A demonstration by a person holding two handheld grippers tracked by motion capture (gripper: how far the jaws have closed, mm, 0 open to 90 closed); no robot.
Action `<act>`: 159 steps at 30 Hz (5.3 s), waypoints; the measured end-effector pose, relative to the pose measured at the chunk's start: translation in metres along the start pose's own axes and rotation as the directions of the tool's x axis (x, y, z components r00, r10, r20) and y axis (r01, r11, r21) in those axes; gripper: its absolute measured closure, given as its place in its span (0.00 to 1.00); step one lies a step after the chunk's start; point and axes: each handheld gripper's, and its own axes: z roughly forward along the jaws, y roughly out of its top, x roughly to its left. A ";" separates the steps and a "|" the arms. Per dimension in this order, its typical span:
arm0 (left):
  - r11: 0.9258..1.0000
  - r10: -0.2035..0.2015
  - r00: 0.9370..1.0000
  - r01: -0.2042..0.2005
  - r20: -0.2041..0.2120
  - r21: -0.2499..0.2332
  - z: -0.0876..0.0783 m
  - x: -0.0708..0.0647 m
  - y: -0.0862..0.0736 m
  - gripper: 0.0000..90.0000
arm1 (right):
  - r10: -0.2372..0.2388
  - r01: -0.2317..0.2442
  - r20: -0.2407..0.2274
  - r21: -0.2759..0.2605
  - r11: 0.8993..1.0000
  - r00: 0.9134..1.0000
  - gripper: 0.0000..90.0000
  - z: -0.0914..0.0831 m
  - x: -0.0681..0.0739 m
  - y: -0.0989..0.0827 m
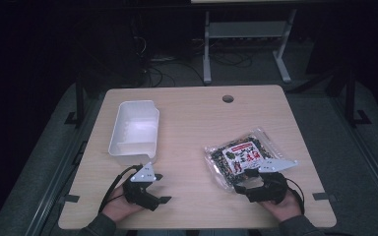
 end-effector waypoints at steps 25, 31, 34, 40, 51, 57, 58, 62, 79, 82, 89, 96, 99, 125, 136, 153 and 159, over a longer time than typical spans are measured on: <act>1.000 0.006 1.000 -0.006 -0.004 0.005 0.004 0.000 0.002 0.21 | 0.062 -0.056 0.120 -0.047 0.997 0.991 0.22 -0.032 -0.024 0.023; 1.000 0.002 1.000 -0.002 -0.005 -0.002 0.003 0.001 0.003 0.21 | 0.122 -0.112 0.175 -0.063 0.992 0.977 0.23 -0.048 -0.045 0.029; 1.000 0.005 1.000 -0.005 -0.006 0.000 0.003 0.001 0.003 0.21 | 0.146 -0.136 0.194 -0.063 0.989 0.970 0.23 -0.052 -0.053 0.030; 1.000 0.005 1.000 -0.005 -0.005 -0.005 0.003 0.000 0.003 0.21 | 0.199 -0.192 0.259 -0.052 0.980 0.945 0.24 -0.062 -0.077 0.031; 1.000 0.004 1.000 -0.004 -0.005 -0.003 0.002 0.000 0.003 0.21 | 0.348 -0.363 0.350 -0.024 0.932 0.870 0.27 -0.076 -0.118 -0.003; 1.000 0.005 1.000 -0.005 -0.004 -0.002 0.003 0.000 0.003 0.21 | 0.392 -0.416 0.353 -0.009 0.909 0.850 0.33 -0.078 -0.125 -0.022; 1.000 0.005 1.000 -0.005 -0.004 -0.003 0.003 0.000 0.003 0.21 | 0.396 -0.422 0.356 -0.005 0.906 0.846 0.33 -0.078 -0.125 -0.025; 1.000 0.007 1.000 -0.007 -0.002 0.000 0.003 0.000 0.003 0.21 | 0.426 -0.451 0.338 -0.003 0.892 0.839 0.42 -0.075 -0.127 -0.036; 1.000 0.005 1.000 -0.005 0.000 0.001 0.004 0.000 0.004 0.21 | 0.466 -0.476 0.247 -0.019 0.879 0.850 0.82 -0.070 -0.128 -0.043; 1.000 0.005 1.000 -0.005 0.002 0.001 0.004 0.001 0.004 0.21 | 0.467 -0.474 0.238 -0.032 0.880 0.852 0.88 -0.072 -0.128 -0.043; 1.000 0.003 1.000 -0.003 0.006 0.001 0.005 0.001 0.004 0.22 | 0.448 -0.448 0.221 -0.053 0.892 0.866 0.99 -0.076 -0.122 -0.035; 1.000 0.000 1.000 0.000 0.009 -0.003 0.004 0.002 0.005 0.22 | 0.410 -0.408 0.230 -0.061 0.911 0.882 1.00 -0.082 -0.114 -0.023; 1.000 -0.001 1.000 0.001 0.012 -0.007 0.004 0.002 0.006 0.22 | 0.397 -0.392 0.228 -0.068 0.917 0.889 1.00 -0.085 -0.111 -0.017; 0.999 0.000 0.998 0.002 0.058 -0.049 0.015 0.004 0.036 0.21 | 0.096 -0.078 0.169 -0.113 0.991 0.981 1.00 -0.115 -0.046 0.077; 0.997 0.008 0.997 -0.002 0.074 -0.078 0.025 0.012 0.064 0.20 | -0.008 0.019 0.112 -0.096 0.995 0.994 1.00 -0.121 -0.030 0.100; 0.996 -0.006 0.992 0.017 0.122 -0.091 0.059 0.036 0.096 0.20 | -0.165 0.167 0.027 -0.075 0.983 0.986 1.00 -0.130 -0.012 0.122; 0.995 -0.004 0.984 0.021 0.176 -0.094 0.074 0.043 0.103 0.20 | -0.199 0.199 0.004 -0.073 0.977 0.980 1.00 -0.131 -0.011 0.126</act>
